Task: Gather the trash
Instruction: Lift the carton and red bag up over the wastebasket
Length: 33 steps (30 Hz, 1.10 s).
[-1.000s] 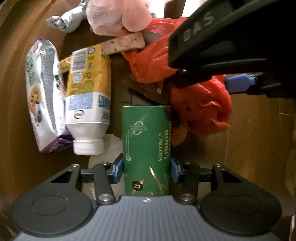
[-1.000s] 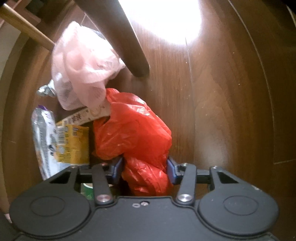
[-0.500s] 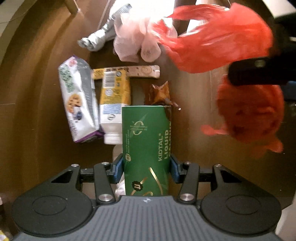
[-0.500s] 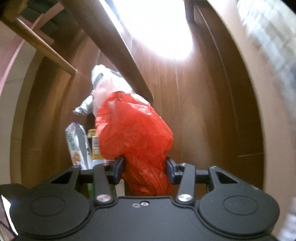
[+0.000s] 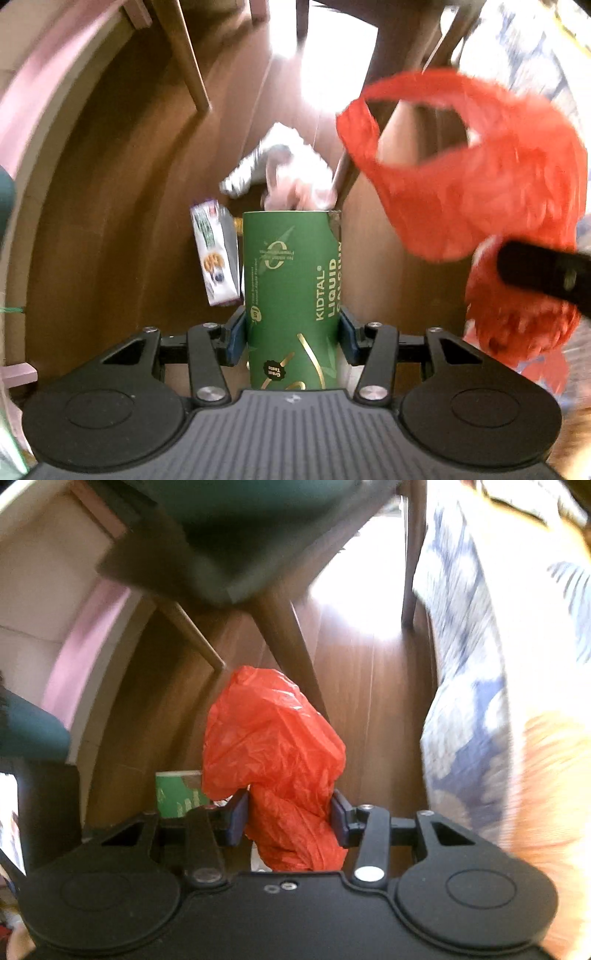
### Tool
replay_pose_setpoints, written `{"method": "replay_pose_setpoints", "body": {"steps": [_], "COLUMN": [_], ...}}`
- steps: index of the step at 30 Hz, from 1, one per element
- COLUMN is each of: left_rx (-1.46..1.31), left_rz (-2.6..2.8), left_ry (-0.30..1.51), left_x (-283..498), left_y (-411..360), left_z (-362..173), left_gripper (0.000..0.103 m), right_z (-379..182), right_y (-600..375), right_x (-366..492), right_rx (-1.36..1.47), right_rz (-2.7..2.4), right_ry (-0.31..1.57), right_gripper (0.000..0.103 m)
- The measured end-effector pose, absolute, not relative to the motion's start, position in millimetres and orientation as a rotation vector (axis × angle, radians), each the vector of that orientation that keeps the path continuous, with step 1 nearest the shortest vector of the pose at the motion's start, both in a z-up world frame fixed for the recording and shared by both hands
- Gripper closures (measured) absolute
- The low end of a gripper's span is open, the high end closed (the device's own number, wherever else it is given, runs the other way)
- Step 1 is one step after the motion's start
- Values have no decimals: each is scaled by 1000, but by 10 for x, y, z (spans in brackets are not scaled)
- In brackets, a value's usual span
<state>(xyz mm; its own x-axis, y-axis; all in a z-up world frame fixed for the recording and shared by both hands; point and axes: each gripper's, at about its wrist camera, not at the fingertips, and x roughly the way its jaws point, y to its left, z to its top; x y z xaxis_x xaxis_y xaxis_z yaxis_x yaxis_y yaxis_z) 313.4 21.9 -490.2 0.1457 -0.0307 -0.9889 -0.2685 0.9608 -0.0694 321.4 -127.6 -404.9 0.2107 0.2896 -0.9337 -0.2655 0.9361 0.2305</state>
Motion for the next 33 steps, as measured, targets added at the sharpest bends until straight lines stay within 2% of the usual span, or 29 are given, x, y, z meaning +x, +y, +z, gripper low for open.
{"method": "replay_pose_setpoints", "body": {"steps": [14,23,33], "left_rx": [-246,-263,-256], "left_rz": [135,89,55], "left_ry": [1244,1168,1046], "left_x": [3356,3505,3683], "left_y": [355,434,536], "left_z": [-2686,-1733,-967], "left_gripper": [54,54,54], "right_z": [-2189,-1421,-634], "right_y": [-1467,-1579,-1539], "right_x": [3299,3419,3707], "right_rx": [11,22,31], "right_rz": [406,394,384], "right_ry": [1179,1098,959], "right_gripper": [58,58,58]}}
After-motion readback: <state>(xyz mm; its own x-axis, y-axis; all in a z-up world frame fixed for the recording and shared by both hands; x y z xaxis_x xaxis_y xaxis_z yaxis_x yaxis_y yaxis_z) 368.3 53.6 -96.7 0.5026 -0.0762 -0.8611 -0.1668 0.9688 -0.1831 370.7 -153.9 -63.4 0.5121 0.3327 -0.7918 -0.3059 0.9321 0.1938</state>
